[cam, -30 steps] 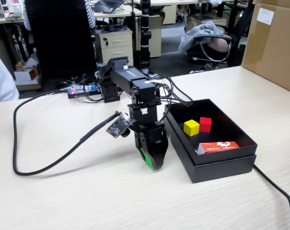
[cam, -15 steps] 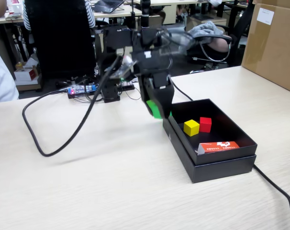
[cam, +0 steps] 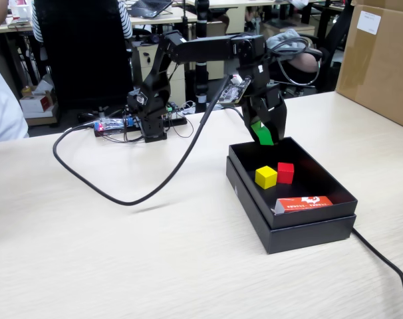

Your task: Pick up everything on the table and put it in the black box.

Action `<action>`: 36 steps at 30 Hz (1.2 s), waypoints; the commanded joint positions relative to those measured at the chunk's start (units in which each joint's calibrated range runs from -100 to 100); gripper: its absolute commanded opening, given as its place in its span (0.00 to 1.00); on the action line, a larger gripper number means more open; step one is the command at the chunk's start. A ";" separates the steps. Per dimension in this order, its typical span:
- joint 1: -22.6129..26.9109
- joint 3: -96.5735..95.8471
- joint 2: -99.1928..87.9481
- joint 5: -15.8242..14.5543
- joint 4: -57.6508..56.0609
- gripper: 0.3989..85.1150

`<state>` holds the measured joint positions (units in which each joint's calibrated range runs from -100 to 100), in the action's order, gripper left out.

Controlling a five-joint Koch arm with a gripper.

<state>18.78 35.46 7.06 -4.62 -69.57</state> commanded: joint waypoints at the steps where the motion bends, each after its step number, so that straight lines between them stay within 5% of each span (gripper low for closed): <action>1: 0.29 5.79 1.61 -0.44 0.15 0.01; 11: -0.83 10.68 8.38 -1.07 -0.88 0.01; 12: -1.07 10.50 9.07 -1.07 -1.23 0.15; 18: -1.27 9.41 8.95 -1.27 -1.57 0.44; 24: -2.05 0.26 -12.05 -1.17 -1.49 0.57; 36: -13.43 -30.11 -61.62 1.66 8.53 0.57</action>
<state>7.59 6.71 -45.37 -4.91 -68.25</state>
